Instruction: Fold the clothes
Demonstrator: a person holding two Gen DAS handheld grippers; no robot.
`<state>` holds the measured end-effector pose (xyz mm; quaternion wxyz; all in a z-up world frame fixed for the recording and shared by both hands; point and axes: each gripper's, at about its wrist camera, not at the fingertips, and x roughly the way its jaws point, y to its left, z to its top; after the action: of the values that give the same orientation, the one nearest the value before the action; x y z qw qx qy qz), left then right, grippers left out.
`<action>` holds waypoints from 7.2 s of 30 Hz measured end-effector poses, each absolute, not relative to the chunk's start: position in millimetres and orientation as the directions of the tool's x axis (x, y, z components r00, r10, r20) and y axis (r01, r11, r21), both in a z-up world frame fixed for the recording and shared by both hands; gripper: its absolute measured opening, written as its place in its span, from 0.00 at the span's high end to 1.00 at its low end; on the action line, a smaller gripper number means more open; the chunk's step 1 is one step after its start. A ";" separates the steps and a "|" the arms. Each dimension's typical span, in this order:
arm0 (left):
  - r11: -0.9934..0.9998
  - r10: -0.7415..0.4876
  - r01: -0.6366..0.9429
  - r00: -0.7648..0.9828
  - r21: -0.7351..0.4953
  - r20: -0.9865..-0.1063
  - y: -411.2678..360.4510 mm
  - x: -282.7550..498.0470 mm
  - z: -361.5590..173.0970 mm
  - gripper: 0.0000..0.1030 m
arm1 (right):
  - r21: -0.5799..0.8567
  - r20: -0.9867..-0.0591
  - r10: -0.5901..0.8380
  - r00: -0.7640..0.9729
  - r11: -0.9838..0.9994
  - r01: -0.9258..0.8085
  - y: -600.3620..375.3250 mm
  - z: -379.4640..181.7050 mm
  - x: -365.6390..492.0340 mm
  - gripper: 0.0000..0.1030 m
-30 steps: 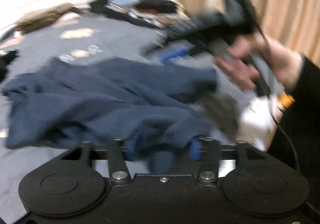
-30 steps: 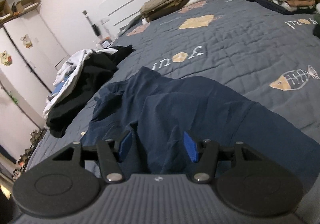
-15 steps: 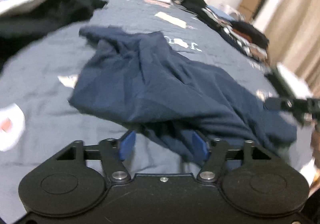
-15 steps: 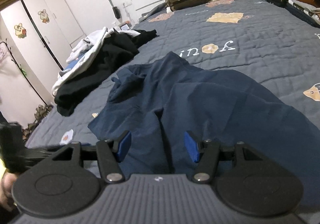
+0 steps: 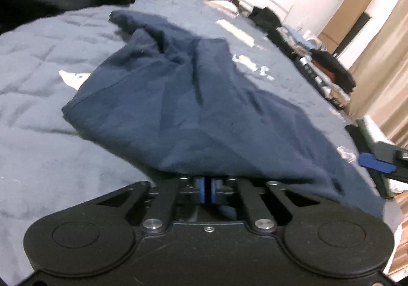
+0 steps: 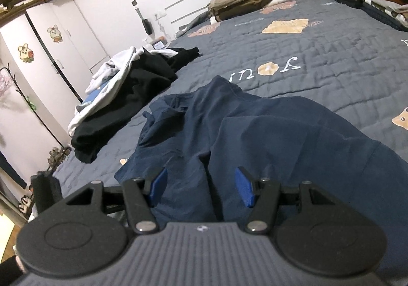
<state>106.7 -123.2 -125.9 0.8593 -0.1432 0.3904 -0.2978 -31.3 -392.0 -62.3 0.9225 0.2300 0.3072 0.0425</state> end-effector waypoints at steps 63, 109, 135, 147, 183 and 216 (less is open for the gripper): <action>0.756 -0.653 0.481 0.509 -0.444 -0.561 -79.8 -17.1 -49.2 0.44 | 0.311 -0.708 -0.001 0.706 0.897 0.313 -546.4 -143.3 35.0 0.33; 0.816 -0.576 0.484 0.636 -0.316 -0.513 -130.8 16.8 -46.9 0.35 | 0.425 -0.535 0.583 0.612 0.811 -0.402 -377.6 -19.8 -21.1 0.69; 0.876 -0.401 0.480 0.670 -0.047 -0.625 -125.1 35.2 -45.2 0.95 | 0.438 -0.495 0.346 0.797 0.891 -0.115 -441.2 -52.5 6.3 0.52; 0.846 -0.511 0.504 0.677 -0.173 -0.529 -24.5 -50.4 3.5 0.96 | 0.038 -0.491 0.413 0.767 0.890 -0.454 -332.0 -42.1 16.7 0.42; 0.818 -0.574 0.485 0.651 -0.309 -0.497 30.9 -61.9 -22.8 0.96 | 0.146 -0.851 0.427 0.306 0.751 -0.643 -81.6 -97.0 174.8 0.96; 0.875 -0.190 0.107 0.973 0.473 0.132 4.8 -160.0 327.0 0.96 | 0.201 0.121 0.371 0.921 0.899 -0.389 -296.0 361.6 -129.6 0.98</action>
<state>-160.0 4.8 327.0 0.9642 0.2381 -0.0874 -0.0769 -129.6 -296.0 361.6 0.9737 0.1111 -0.0398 0.1951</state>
